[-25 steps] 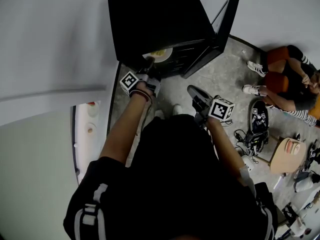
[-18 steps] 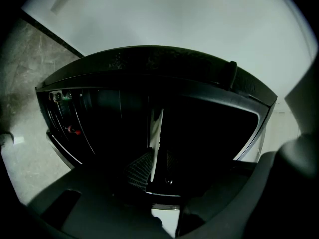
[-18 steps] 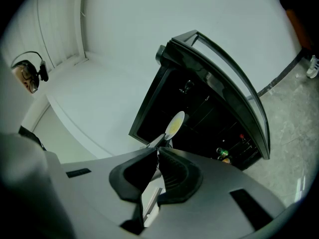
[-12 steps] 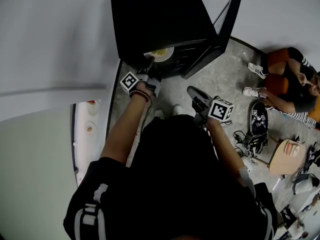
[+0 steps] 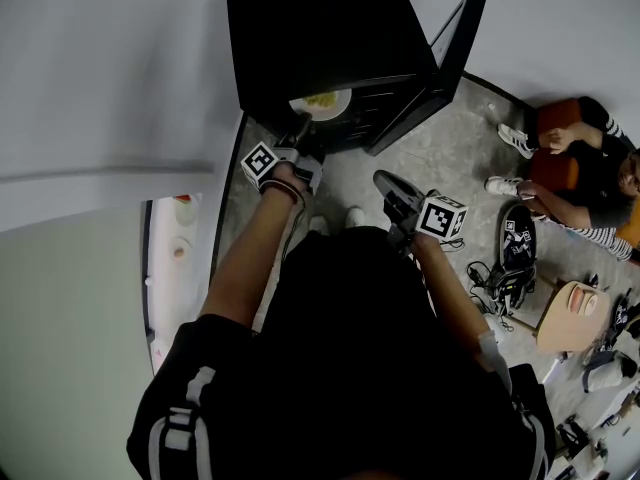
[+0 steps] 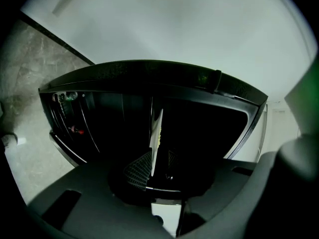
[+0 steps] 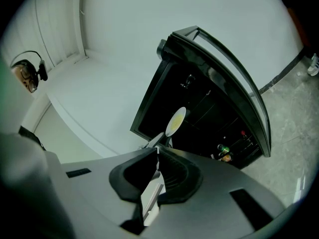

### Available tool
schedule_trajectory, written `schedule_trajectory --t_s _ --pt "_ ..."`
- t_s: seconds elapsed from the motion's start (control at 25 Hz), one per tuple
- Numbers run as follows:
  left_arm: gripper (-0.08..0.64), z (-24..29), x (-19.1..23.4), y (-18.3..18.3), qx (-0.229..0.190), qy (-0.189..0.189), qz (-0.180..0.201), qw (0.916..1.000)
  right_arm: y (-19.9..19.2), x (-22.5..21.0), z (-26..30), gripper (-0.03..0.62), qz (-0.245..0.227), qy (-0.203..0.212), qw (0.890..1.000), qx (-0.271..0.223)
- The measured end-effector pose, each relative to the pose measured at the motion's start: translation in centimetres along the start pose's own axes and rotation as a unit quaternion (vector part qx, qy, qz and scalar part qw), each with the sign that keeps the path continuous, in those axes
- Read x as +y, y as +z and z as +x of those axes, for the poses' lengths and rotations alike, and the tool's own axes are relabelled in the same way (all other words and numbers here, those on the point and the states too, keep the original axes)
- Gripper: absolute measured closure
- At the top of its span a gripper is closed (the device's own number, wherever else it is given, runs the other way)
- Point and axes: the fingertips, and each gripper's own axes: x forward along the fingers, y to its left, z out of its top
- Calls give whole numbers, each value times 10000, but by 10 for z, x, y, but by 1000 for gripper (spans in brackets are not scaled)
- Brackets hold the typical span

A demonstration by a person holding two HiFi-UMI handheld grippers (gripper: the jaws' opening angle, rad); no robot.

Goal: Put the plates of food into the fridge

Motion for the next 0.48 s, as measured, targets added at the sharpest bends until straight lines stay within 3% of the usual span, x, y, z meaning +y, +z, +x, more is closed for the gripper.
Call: schedule_trajectory --t_s 0.32,0.48 --pt "451 -20 0 -10 99 41 175 9998 -7 2 -1 568 -43 56 9999 116" --pt "452 -43 20 -6 17 347 322 9989 -10 3 1 568 -20 111 9998 178"
